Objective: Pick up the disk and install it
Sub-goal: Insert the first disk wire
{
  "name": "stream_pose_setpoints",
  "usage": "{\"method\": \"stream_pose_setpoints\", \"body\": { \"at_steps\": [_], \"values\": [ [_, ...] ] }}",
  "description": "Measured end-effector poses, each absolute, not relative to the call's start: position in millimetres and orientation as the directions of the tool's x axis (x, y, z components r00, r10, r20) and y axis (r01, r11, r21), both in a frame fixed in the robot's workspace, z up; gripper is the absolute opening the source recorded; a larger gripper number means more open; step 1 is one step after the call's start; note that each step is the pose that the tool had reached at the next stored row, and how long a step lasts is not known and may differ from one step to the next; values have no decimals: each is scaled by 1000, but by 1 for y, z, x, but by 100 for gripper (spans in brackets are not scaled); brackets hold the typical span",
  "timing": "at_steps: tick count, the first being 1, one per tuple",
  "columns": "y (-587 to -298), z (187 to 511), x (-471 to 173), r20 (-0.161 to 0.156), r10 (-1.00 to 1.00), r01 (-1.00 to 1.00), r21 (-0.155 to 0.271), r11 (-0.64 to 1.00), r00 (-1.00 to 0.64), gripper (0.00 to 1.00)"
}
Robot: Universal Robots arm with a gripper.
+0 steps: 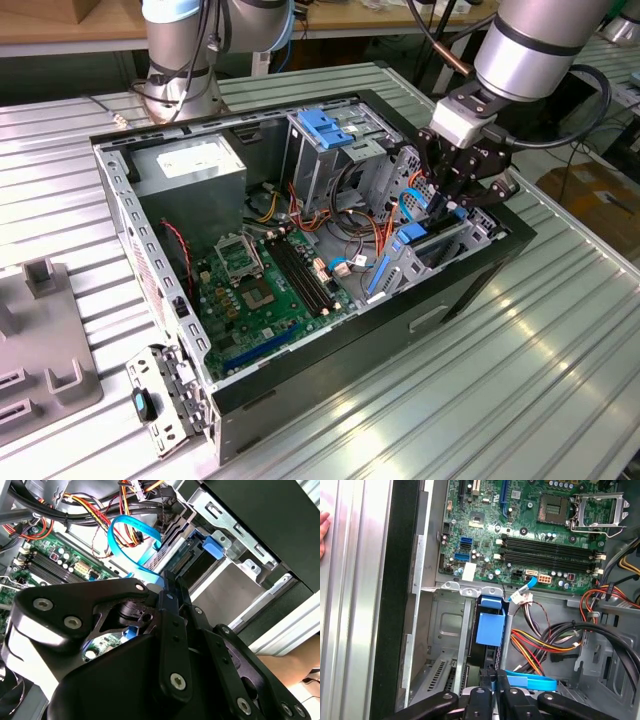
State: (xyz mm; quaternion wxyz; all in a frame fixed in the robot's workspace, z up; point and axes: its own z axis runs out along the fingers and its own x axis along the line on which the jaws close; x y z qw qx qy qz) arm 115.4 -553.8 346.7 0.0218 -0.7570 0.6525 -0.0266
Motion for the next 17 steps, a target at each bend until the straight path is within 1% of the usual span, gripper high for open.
{"method": "stream_pose_setpoints", "body": {
  "at_steps": [17],
  "values": [
    [-554, 349, 115, 12, -989, -987, -68, -147, 146, 16]
  ]
}}
